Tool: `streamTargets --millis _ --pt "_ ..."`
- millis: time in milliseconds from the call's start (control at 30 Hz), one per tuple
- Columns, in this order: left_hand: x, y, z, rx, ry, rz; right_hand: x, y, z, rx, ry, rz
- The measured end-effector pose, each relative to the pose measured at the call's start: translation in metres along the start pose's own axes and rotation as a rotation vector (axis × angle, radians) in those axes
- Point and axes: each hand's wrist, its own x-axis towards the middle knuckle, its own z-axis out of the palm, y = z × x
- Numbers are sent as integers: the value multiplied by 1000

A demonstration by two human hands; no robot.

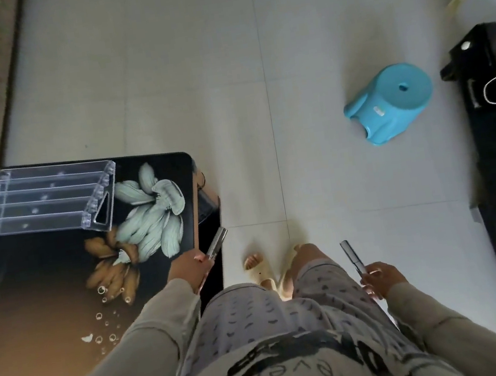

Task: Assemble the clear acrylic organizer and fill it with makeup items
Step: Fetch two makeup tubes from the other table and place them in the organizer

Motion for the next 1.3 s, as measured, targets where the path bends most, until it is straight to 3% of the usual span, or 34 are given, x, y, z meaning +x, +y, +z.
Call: streamTargets --millis 267,500,933,1300 --pt "43 42 -26 3 -65 -42 40 -95 -3 -14 -22 -4" --pt "77 76 -46 -160 -24 -240 91 -230 -21 -309 -66 -132" --pt "126 150 -65 -462 60 -416 149 -418 -9 -564 -175 -241" --pt "209 167 -160 -548 75 -477 154 -536 37 -750 -133 -259"
